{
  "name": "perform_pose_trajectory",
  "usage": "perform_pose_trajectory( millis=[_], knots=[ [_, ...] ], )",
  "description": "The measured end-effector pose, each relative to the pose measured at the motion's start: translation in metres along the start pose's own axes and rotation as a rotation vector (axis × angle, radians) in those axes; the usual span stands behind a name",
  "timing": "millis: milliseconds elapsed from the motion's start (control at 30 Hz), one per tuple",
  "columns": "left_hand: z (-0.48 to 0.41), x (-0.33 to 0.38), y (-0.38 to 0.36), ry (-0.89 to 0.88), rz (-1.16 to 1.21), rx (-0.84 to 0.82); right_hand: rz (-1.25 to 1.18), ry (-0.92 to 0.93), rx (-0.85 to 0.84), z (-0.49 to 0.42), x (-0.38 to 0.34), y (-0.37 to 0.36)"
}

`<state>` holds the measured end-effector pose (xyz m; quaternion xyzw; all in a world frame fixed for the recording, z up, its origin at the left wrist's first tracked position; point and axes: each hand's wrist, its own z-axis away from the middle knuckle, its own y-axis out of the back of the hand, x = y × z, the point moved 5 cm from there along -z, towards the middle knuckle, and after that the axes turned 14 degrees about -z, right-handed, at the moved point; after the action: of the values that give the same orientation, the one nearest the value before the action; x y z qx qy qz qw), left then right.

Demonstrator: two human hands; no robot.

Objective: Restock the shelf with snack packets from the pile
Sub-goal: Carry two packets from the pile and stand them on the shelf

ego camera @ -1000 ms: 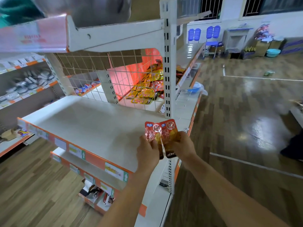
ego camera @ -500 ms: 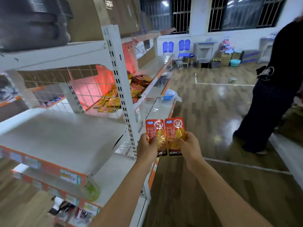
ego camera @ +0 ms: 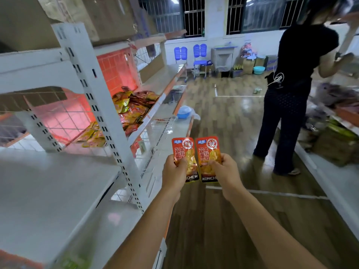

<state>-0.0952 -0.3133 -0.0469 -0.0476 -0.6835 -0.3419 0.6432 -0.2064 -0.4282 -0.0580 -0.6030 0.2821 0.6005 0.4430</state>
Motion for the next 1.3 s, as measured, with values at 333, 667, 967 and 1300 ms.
perform_pose_trajectory(
  millis=[333,667,967,1300],
  knots=[
    [-0.148,0.042,-0.050,-0.037,-0.001,-0.101,0.012,0.039,0.105,-0.139,-0.021,-0.026],
    [-0.273,0.063,-0.136,0.027,0.052,-0.193,-0.040,0.022,0.139,-0.285,-0.018,-0.016],
    [-0.421,0.127,-0.239,0.089,0.033,-0.181,-0.018,0.030,0.120,-0.471,-0.055,0.019],
    [-0.569,0.163,-0.326,0.139,0.092,-0.196,0.010,0.022,0.119,-0.646,-0.071,0.024]
  ],
)
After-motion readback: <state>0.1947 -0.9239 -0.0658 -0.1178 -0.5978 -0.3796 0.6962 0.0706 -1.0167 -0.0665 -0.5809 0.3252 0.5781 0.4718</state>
